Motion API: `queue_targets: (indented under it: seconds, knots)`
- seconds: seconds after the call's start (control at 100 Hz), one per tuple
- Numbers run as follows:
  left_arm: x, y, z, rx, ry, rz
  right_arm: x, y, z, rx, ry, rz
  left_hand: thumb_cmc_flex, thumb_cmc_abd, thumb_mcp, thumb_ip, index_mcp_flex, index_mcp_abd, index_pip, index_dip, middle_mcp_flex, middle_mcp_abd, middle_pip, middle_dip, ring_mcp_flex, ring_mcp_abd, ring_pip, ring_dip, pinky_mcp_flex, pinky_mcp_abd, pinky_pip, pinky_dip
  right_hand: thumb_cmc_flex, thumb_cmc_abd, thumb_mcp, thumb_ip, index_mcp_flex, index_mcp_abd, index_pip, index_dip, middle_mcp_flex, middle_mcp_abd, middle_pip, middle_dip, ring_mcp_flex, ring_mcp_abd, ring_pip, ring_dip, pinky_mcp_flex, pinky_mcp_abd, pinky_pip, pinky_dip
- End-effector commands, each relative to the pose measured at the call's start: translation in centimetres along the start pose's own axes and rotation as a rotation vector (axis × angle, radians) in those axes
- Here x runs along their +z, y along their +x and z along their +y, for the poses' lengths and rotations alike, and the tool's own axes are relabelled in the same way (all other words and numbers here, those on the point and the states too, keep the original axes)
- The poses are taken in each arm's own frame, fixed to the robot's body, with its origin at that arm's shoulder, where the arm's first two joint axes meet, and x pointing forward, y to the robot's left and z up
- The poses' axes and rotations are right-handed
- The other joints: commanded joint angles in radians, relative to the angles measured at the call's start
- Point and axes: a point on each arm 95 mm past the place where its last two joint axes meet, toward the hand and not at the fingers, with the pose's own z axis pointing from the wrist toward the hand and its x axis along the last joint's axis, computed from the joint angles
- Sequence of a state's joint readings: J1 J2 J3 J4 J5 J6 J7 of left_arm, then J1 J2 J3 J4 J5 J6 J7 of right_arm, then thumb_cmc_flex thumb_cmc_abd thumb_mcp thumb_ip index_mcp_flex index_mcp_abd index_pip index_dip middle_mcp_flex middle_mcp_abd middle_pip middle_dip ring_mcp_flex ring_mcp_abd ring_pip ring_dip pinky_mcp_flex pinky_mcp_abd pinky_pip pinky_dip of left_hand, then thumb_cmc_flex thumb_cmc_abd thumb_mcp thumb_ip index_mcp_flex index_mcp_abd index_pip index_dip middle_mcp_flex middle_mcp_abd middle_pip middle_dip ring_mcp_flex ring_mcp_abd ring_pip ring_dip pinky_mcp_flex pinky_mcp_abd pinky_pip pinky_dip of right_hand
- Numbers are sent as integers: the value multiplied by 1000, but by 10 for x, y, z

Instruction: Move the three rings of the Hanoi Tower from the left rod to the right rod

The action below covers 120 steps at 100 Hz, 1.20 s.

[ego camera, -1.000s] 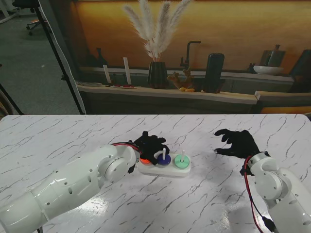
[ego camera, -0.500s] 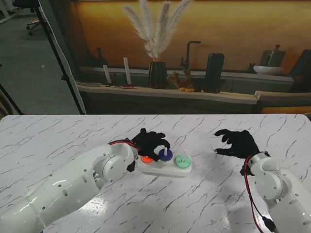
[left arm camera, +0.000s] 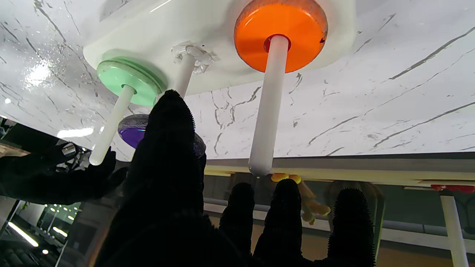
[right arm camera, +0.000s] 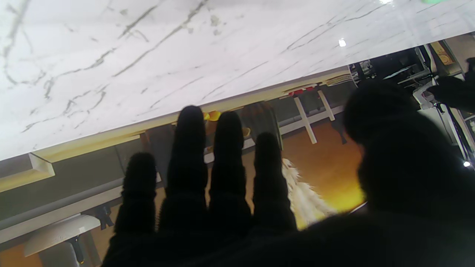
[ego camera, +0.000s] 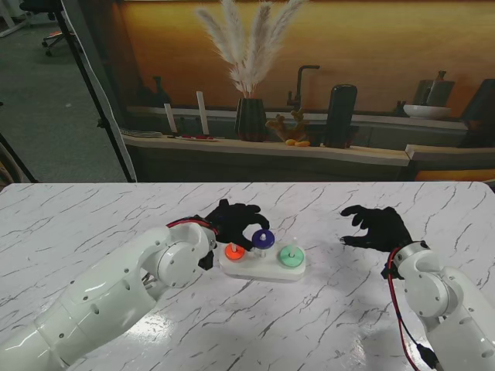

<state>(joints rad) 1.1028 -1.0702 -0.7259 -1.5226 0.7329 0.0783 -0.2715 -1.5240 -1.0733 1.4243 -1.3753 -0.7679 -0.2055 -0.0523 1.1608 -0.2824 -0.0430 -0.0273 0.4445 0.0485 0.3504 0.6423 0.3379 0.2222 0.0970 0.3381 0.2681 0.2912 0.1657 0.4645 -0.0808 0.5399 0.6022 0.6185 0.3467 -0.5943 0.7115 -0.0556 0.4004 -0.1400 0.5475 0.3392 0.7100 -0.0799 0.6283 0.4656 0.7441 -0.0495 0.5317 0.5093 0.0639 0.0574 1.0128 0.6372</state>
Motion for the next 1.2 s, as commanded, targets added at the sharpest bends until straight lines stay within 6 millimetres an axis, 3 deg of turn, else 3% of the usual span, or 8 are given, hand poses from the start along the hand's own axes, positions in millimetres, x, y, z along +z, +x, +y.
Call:
queue_targets:
  seconds: [0.0, 1.19]
  knots:
    - [-2, 3, -1, -9, -8, 14, -1, 3, -5, 6, 10, 4, 56, 70, 31, -2, 81, -91, 140, 48, 19, 1, -7, 2, 0, -2, -3, 11, -18, -10, -7, -17, 9, 16, -18, 17, 8, -22, 2, 6, 13, -14, 14, 11, 8, -6, 17, 14, -14, 322, 15, 0]
    - [-9, 10, -25, -66, 52, 35, -1, 1, -9, 7, 21, -7, 47, 64, 30, -2, 89, -74, 135, 56, 26, 2, -13, 1, 1, 1, -7, 10, -17, -8, -23, -14, 14, 15, -21, 17, 10, -23, 4, 6, 13, -16, 15, 11, 9, -5, 18, 14, -14, 323, 15, 0]
